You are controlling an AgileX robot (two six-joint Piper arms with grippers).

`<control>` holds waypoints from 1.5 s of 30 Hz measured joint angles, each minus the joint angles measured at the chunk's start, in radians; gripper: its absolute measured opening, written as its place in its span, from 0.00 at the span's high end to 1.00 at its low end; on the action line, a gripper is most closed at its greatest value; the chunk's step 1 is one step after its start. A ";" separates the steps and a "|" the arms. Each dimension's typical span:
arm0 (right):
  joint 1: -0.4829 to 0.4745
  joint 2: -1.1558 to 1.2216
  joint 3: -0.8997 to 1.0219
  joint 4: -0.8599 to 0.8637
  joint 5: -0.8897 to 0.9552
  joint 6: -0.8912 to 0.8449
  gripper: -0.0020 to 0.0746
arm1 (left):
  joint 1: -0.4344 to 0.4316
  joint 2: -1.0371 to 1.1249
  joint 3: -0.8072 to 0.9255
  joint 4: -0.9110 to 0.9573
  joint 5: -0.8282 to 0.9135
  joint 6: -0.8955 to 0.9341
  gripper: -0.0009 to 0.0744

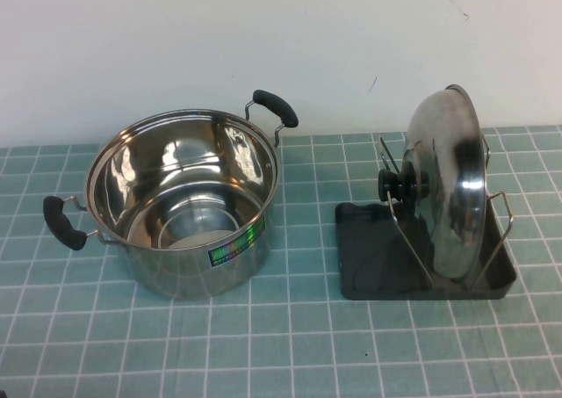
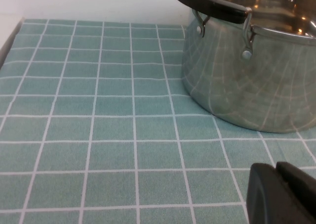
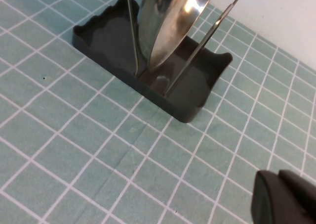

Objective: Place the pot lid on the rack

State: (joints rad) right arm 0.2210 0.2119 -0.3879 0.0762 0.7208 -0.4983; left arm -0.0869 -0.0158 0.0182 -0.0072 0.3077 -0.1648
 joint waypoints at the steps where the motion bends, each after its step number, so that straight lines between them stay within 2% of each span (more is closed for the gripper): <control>1: 0.000 0.000 0.000 0.000 0.000 0.000 0.98 | 0.000 0.000 0.000 0.000 0.000 0.000 0.99; 17: 0.000 0.000 0.000 -0.006 -0.002 -0.004 0.98 | 0.000 0.000 0.000 0.000 0.000 -0.004 0.99; 25: -0.005 -0.015 0.072 -0.068 -0.138 -0.007 0.98 | 0.000 0.000 0.000 0.000 0.000 -0.006 0.99; 29: -0.072 -0.071 0.169 -0.082 -0.294 0.018 0.98 | 0.000 0.000 0.000 0.000 0.000 -0.006 0.99; 31: -0.137 -0.116 0.230 -0.086 -0.348 0.041 0.98 | 0.000 0.000 0.000 0.000 0.000 -0.006 0.99; 36: -0.292 -0.214 0.366 -0.093 -0.376 0.105 0.98 | 0.000 0.000 0.000 0.000 0.000 -0.006 0.99; 39: -0.322 -0.223 0.409 -0.093 -0.378 0.130 0.98 | 0.000 0.000 0.000 0.000 0.000 -0.008 0.99; 45: -0.324 -0.224 0.409 -0.093 -0.371 0.144 0.98 | 0.000 0.000 0.000 -0.002 0.000 -0.008 0.99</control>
State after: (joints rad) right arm -0.1030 -0.0124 0.0212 -0.0165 0.3502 -0.3541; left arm -0.0869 -0.0158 0.0182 -0.0092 0.3081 -0.1729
